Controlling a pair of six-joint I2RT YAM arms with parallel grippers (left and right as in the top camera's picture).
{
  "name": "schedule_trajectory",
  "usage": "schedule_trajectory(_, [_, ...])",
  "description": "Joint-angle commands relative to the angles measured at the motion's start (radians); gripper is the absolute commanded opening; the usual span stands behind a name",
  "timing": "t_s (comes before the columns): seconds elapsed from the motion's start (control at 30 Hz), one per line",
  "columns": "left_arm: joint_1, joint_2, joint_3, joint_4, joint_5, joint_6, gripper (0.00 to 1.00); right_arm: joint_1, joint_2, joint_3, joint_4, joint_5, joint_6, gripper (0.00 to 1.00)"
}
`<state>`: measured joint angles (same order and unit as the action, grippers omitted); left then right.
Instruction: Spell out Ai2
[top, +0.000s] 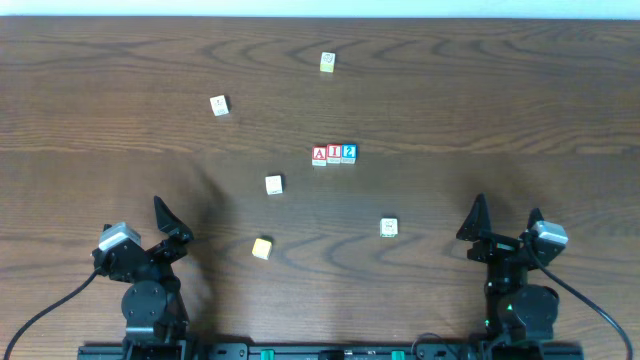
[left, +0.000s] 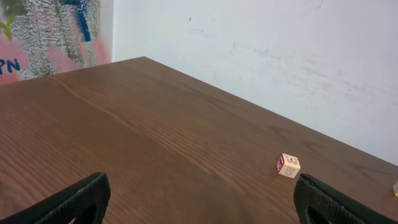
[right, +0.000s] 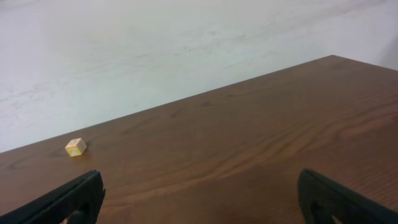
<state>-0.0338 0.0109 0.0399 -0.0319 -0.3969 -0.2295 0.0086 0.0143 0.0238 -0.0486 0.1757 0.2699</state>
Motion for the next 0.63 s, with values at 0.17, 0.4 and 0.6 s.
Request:
schedule_trajectory(0.17, [0.005, -0.007, -0.035, -0.013, -0.021, -0.003, 0.95, -0.009, -0.009, -0.018, -0.006, 0.007, 0.003, 0.99])
schedule_trajectory(0.4, [0.005, -0.007, -0.035, -0.013, -0.021, -0.003, 0.96, -0.009, -0.009, -0.018, -0.006, 0.007, 0.002, 0.99])
schedule_trajectory(0.6, [0.005, -0.007, -0.035, -0.013, -0.021, -0.003, 0.95, -0.009, -0.009, -0.018, -0.006, 0.007, 0.003, 0.99])
